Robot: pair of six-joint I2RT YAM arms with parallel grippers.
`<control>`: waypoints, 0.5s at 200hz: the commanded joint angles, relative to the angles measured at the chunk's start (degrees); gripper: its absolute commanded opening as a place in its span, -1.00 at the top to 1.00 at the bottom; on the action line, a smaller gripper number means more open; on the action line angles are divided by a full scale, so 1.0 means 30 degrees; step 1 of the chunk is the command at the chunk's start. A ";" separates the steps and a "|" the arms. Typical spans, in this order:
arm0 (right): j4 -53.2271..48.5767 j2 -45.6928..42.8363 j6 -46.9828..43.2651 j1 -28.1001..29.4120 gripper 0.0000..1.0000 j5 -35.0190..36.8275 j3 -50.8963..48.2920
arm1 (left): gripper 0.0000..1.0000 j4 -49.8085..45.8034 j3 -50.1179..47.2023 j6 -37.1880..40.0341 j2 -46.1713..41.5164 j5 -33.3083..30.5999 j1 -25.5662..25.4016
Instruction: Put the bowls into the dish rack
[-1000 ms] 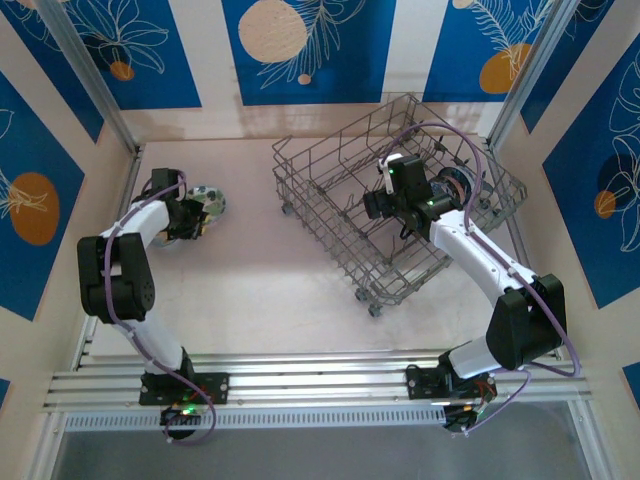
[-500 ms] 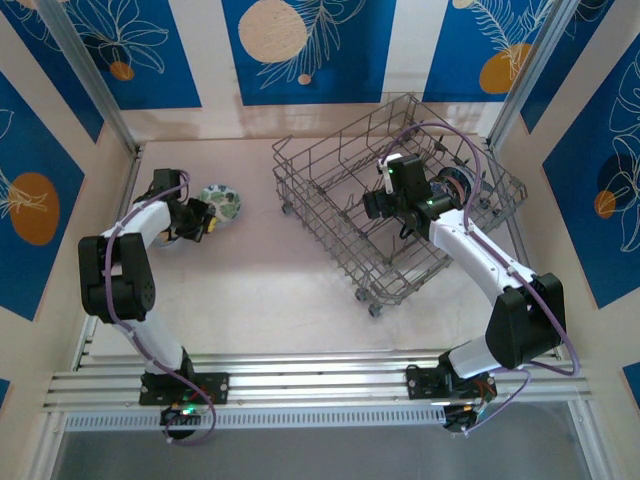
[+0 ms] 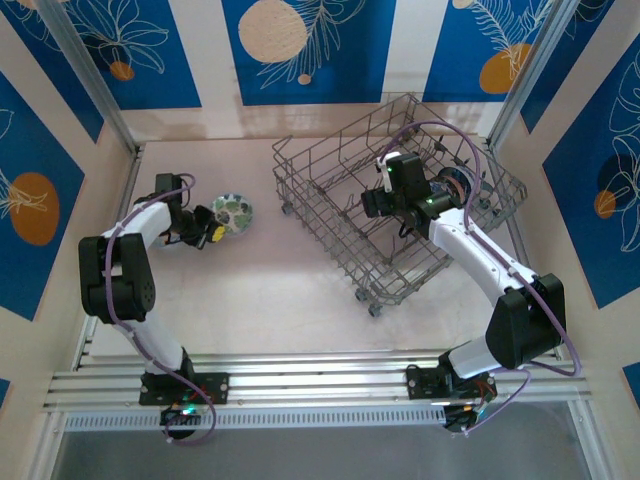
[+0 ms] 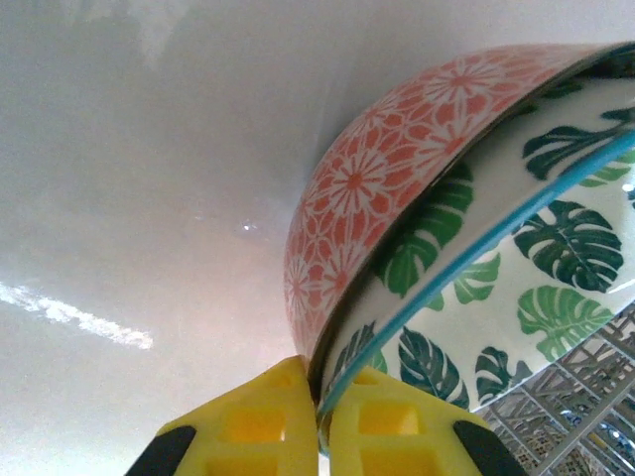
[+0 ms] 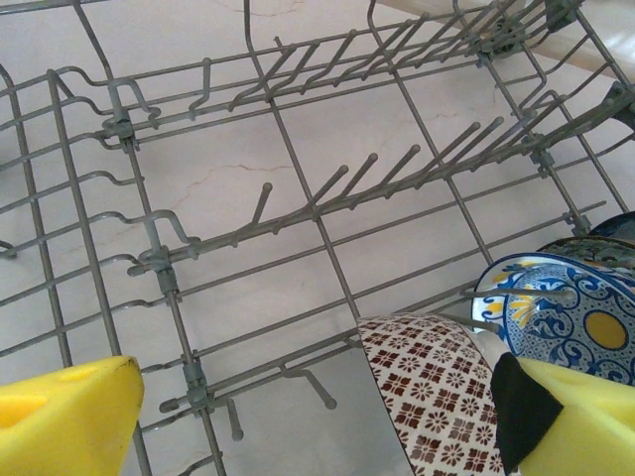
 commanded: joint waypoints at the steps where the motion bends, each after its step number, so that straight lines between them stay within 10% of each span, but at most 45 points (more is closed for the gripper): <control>1: -0.0279 -0.0201 0.0255 0.0150 -0.84 -0.0244 0.0672 | 0.71 -0.0923 0.0066 0.1070 -0.0784 0.0939 -0.0172; 100: -0.0505 -0.0227 0.0310 0.0377 -0.84 -0.0273 0.0777 | 0.44 -0.3496 0.1457 0.3115 -0.1364 -0.0805 -0.0172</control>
